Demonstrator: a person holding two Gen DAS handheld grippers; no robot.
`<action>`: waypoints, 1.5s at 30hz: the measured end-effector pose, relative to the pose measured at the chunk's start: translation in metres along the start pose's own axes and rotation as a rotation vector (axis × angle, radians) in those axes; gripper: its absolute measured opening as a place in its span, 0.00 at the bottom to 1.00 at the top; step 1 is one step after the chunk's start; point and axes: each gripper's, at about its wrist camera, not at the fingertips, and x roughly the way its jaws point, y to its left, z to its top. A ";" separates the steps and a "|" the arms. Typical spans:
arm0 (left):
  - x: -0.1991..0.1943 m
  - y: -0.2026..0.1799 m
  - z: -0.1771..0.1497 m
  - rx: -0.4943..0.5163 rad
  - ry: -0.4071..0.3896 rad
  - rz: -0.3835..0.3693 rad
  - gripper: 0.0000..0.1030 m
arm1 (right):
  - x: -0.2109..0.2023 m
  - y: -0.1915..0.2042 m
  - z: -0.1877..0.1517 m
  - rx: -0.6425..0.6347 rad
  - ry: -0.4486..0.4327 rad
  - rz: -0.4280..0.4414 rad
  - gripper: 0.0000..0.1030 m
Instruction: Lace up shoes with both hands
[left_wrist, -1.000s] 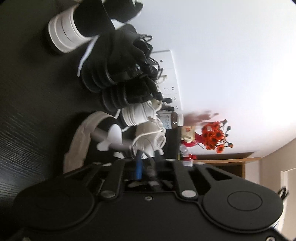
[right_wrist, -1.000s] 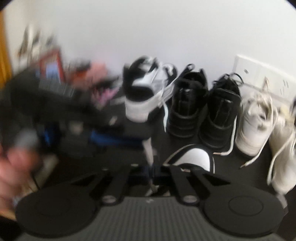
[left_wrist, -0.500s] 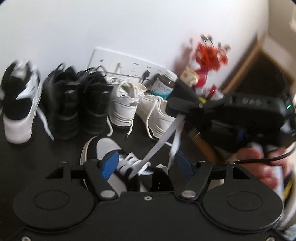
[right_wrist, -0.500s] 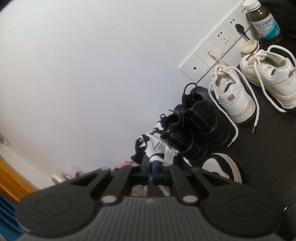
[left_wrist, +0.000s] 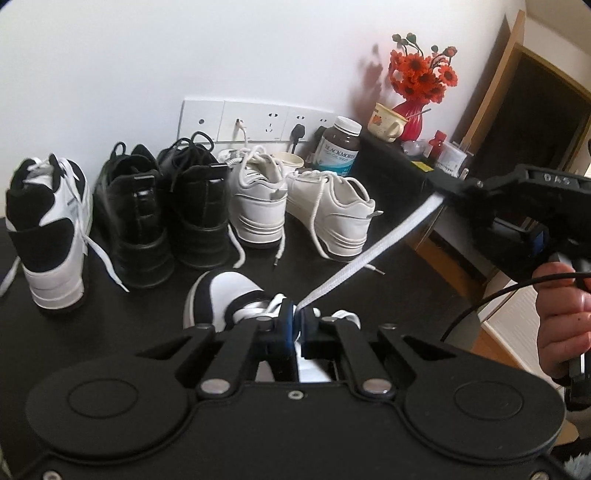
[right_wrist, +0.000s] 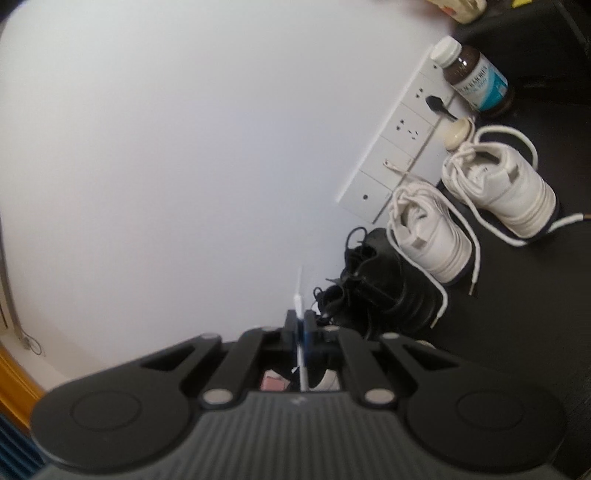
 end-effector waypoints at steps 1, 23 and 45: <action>0.000 0.000 0.000 0.001 0.007 0.009 0.03 | 0.001 -0.001 -0.002 0.000 0.007 0.002 0.03; -0.014 -0.091 0.009 0.439 -0.096 0.027 0.05 | 0.007 0.023 -0.026 -0.134 0.137 -0.003 0.05; -0.025 -0.075 -0.011 0.458 -0.075 0.095 0.26 | 0.023 0.015 -0.032 -0.068 0.201 -0.019 0.03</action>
